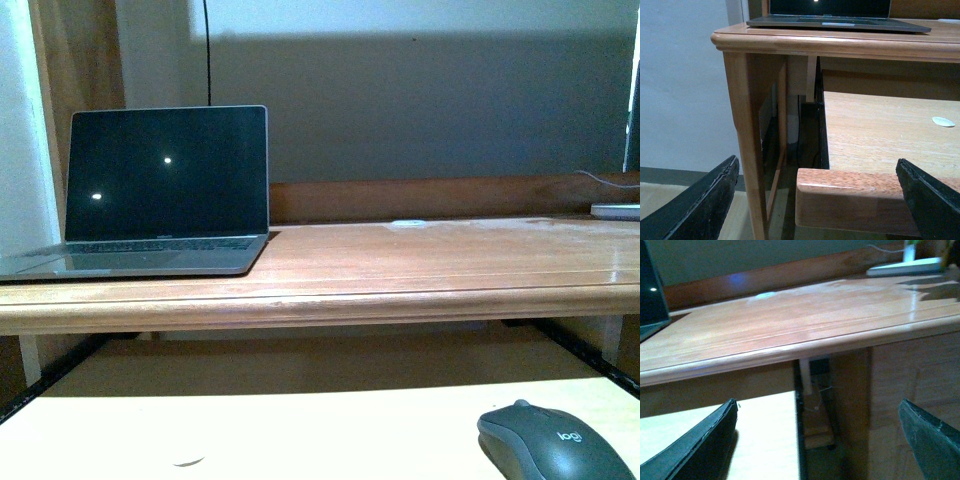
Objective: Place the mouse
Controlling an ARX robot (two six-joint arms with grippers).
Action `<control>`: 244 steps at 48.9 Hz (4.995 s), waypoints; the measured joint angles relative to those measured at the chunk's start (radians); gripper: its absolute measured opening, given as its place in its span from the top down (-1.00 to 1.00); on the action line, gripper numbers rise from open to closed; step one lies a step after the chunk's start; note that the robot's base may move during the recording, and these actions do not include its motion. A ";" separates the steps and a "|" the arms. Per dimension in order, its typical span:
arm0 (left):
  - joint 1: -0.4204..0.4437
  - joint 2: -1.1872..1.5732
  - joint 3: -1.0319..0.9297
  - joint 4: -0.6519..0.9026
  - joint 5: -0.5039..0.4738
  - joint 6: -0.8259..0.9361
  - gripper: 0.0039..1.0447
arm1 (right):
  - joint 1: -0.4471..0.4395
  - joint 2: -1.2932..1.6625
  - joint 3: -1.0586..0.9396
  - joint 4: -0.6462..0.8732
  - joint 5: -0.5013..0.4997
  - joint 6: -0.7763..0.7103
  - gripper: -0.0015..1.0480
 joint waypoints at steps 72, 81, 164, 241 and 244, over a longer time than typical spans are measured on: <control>0.000 0.000 0.000 0.000 0.000 0.000 -0.86 | 0.164 0.661 0.356 -0.211 0.055 0.048 -0.21; 0.000 0.000 0.000 0.000 0.000 0.000 -0.86 | 0.156 0.656 0.356 -0.206 0.056 0.048 -0.06; 0.000 0.000 0.000 0.000 0.000 0.000 -0.86 | 0.148 1.403 1.487 -0.508 0.278 0.041 -0.41; 0.000 -0.001 0.000 0.000 0.000 0.001 -0.86 | -0.639 -0.018 0.064 -1.051 -1.453 -0.823 -0.86; 0.000 -0.001 0.000 0.000 0.000 0.001 -0.86 | -0.503 -0.087 0.002 -0.848 -1.341 -0.691 -0.86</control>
